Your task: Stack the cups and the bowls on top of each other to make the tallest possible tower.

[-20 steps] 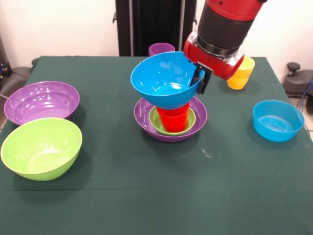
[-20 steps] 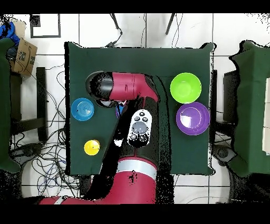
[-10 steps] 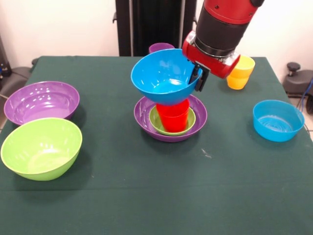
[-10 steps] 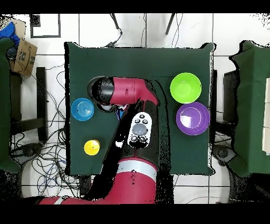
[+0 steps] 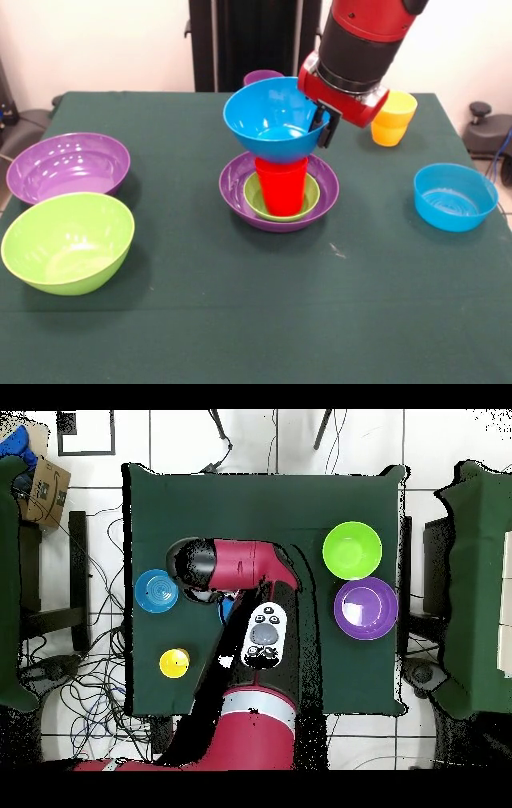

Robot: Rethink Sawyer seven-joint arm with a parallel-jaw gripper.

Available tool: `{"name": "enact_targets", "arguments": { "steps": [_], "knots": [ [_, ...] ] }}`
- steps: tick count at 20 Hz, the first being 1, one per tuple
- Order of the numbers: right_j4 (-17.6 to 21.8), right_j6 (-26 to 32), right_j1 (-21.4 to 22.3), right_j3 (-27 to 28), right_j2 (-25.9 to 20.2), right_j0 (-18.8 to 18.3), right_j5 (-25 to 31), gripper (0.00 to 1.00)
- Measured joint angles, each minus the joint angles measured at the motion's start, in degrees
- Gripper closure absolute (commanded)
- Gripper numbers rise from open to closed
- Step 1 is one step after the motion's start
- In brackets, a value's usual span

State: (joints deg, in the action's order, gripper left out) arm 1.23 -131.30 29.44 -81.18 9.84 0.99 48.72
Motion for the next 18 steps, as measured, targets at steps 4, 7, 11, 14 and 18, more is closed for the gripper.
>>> {"name": "enact_targets", "arguments": {
  "steps": [4, 7, 11, 14, 18],
  "knots": [
    [0.0, 0.0, 0.5, -0.4, 0.0, 0.0, -1.4, 1.00],
    [0.0, 0.0, 0.7, -0.5, 0.0, 0.0, -3.1, 1.00],
    [0.0, 0.0, 0.7, -0.5, 0.0, 0.0, -4.2, 1.00],
    [0.0, 0.0, 0.7, -0.5, 0.0, 0.0, -4.1, 1.00],
    [0.0, 0.0, 0.7, -0.5, 0.0, 0.0, -4.1, 1.00]
  ]
}}
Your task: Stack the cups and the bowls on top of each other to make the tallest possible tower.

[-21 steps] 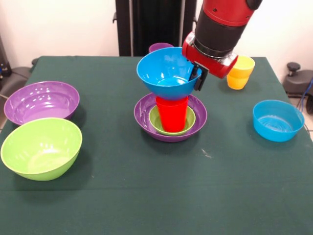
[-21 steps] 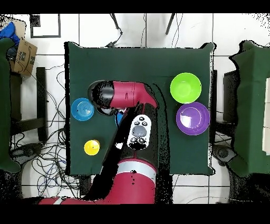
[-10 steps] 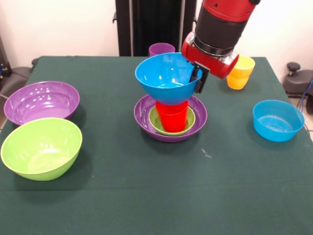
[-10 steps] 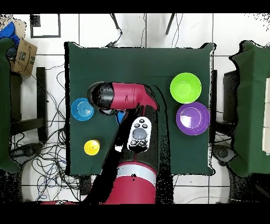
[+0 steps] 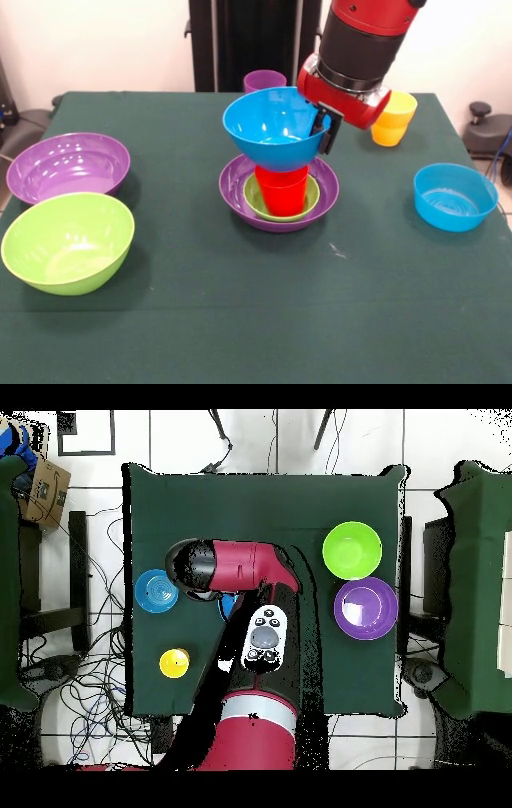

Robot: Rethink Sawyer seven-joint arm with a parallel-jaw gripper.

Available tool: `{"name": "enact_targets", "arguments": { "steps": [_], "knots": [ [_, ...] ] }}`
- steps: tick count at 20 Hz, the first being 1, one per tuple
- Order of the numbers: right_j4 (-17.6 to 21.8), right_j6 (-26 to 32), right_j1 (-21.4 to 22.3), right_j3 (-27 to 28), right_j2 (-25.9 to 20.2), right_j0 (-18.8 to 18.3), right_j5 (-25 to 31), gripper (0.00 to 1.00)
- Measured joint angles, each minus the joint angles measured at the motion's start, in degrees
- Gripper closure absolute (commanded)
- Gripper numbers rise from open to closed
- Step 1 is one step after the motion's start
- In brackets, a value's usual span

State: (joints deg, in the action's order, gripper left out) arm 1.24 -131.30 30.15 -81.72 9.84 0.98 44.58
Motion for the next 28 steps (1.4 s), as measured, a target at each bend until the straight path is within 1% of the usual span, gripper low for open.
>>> {"name": "enact_targets", "arguments": {
  "steps": [14, 15, 28],
  "knots": [
    [0.0, 0.0, 0.0, 0.0, 0.0, -0.1, 0.0, 1.00],
    [0.0, 0.0, 0.0, 0.0, 0.0, -0.1, 0.0, 0.00],
    [0.0, 0.0, 0.0, 0.0, 0.0, -0.1, 0.0, 0.00]
  ]
}}
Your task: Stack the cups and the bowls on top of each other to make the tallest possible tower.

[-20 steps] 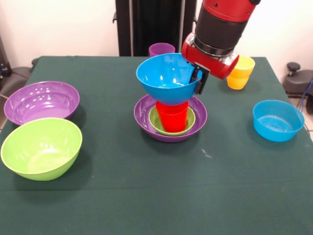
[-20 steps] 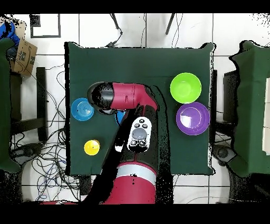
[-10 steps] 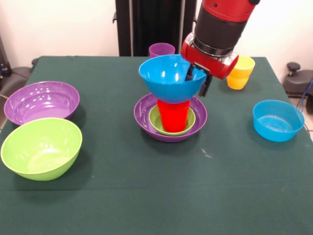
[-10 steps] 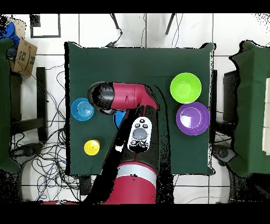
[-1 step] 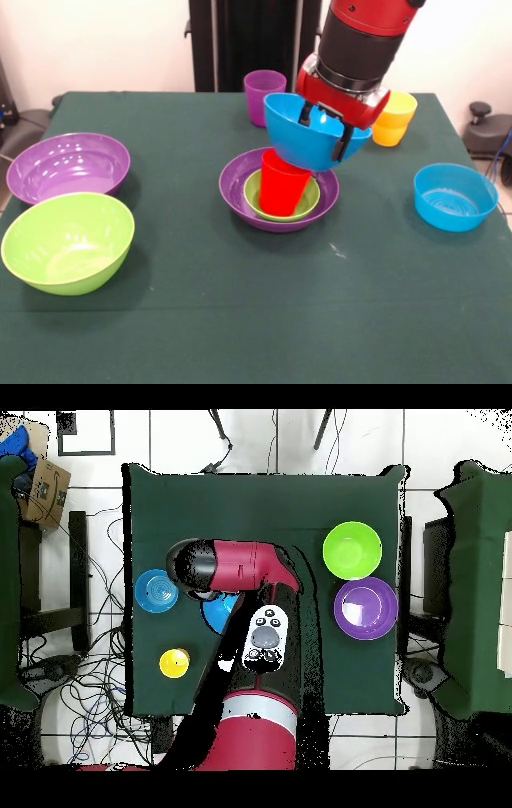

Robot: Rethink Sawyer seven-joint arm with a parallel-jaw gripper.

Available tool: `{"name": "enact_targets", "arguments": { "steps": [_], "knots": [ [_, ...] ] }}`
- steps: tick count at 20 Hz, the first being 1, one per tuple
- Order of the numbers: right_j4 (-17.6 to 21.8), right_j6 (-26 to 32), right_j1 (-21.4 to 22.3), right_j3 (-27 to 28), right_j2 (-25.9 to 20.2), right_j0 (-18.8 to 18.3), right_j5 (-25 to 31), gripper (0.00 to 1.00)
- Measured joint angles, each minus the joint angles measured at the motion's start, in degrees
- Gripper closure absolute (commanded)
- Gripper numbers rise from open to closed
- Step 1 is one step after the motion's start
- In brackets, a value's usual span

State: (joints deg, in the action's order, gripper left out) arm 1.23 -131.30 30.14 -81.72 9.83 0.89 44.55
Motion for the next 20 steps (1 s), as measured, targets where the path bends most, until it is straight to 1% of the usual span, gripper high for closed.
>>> {"name": "enact_targets", "arguments": {
  "steps": [15, 16, 20],
  "knots": [
    [0.0, 0.0, 0.0, 0.0, 0.0, 0.0, 0.0, 0.00],
    [0.0, 0.0, 0.0, 0.0, 0.0, 0.0, 0.0, 1.00],
    [0.0, 0.0, 0.0, 0.0, 0.0, 0.0, 0.0, 1.00]
  ]
}}
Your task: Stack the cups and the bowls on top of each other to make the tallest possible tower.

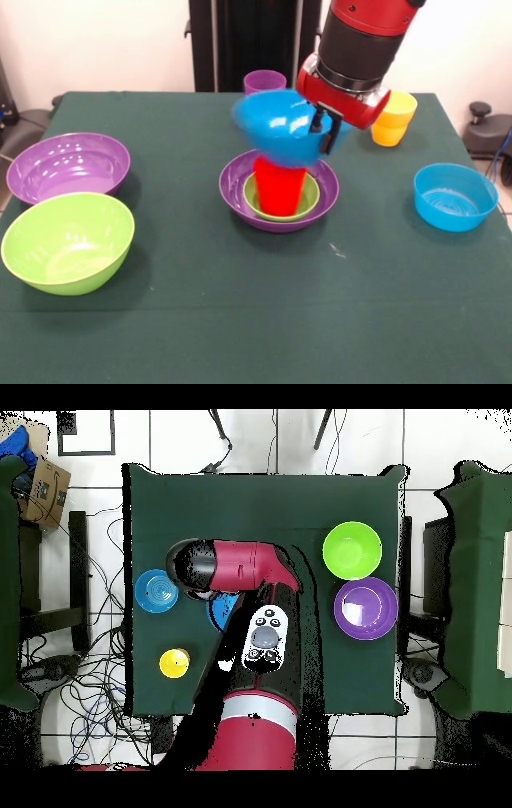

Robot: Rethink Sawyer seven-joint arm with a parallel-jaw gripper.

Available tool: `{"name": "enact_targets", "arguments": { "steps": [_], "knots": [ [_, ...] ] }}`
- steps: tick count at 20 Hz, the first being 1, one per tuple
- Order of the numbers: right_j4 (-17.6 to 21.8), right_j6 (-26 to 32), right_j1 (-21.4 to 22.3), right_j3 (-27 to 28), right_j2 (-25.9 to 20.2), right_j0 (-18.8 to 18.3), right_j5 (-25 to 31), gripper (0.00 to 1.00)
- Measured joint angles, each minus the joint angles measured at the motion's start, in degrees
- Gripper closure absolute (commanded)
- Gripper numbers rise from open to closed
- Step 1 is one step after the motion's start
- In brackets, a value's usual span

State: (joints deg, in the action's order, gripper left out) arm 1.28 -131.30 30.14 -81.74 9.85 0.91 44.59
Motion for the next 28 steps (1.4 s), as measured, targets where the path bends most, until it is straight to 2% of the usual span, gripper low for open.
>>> {"name": "enact_targets", "arguments": {
  "steps": [28],
  "knots": [
    [0.0, 0.0, -0.2, 1.4, 0.3, -0.3, 0.1, 1.00]
  ]
}}
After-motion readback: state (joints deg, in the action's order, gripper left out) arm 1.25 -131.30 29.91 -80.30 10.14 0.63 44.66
